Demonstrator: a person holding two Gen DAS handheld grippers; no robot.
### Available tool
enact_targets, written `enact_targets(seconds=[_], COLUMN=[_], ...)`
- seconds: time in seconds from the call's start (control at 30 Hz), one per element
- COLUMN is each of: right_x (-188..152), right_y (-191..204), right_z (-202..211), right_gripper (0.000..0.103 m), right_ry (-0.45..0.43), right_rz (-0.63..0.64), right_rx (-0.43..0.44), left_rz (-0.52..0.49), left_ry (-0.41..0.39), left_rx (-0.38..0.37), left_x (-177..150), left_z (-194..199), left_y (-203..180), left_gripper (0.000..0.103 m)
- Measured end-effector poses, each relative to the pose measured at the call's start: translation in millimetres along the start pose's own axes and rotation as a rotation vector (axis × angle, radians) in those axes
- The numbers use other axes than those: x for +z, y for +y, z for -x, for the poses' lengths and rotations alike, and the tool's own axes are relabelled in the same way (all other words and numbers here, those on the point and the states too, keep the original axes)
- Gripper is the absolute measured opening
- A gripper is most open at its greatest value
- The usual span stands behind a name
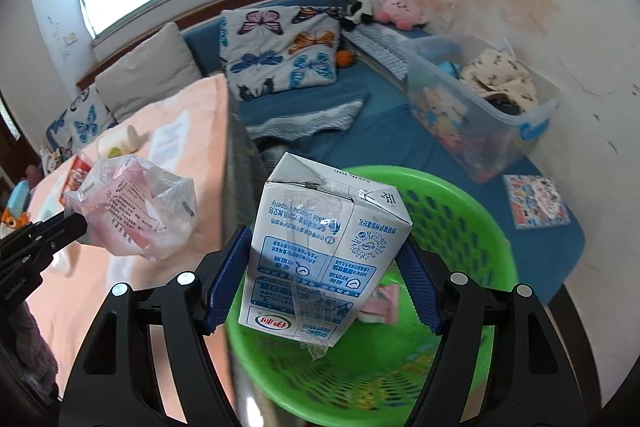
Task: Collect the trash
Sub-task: 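Drop the milk carton into the basket with right tool while left tool drops the bag, then move both tools back over the table toward the remaining items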
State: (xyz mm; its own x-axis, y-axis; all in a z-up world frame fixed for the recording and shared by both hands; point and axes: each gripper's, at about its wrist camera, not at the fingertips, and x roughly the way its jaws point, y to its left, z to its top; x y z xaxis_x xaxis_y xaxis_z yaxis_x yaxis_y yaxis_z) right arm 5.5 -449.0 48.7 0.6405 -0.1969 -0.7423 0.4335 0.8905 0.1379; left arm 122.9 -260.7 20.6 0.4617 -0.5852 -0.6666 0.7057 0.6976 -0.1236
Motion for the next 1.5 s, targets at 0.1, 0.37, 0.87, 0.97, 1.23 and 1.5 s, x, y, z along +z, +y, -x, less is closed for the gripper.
enact_targets(seconds=[0.1,0.37,0.87,0.97,1.23,1.5], right_x=[-10,-30,-34,-33,-32,-29], right_y=[-15,-42,-65,-65,-63,-46], right_z=[1,-2,13,17,22,27], right_gripper=[0.072,0.074,0.077,0.077,0.077,0.077], right_ry=[0.003,0.026,-0.003,-0.012,-0.027,-0.039], right_rz=[0.0,-0.037,-0.081,-0.084,-0.084,-0.056], right_rx=[-0.025,-0.05,-0.056,-0.053,-0.039,-0.003], left_rz=[-0.032,-0.097,-0.138,-0.147,-0.172,-0.151], left_ry=[0.024,0.072,0.141,0.143,0.126,0.104], left_rx=[-0.01,-0.03,-0.047,-0.053,-0.069,-0.052], left_x=[-3,-8,-19,-20,-22,-21], left_z=[-9,-28,-58,-59,-55,-37], left_y=[-18,-55,-81,-85,-95,-83], left_gripper=[0.016,0.016,0.021,0.023,0.043,0.049])
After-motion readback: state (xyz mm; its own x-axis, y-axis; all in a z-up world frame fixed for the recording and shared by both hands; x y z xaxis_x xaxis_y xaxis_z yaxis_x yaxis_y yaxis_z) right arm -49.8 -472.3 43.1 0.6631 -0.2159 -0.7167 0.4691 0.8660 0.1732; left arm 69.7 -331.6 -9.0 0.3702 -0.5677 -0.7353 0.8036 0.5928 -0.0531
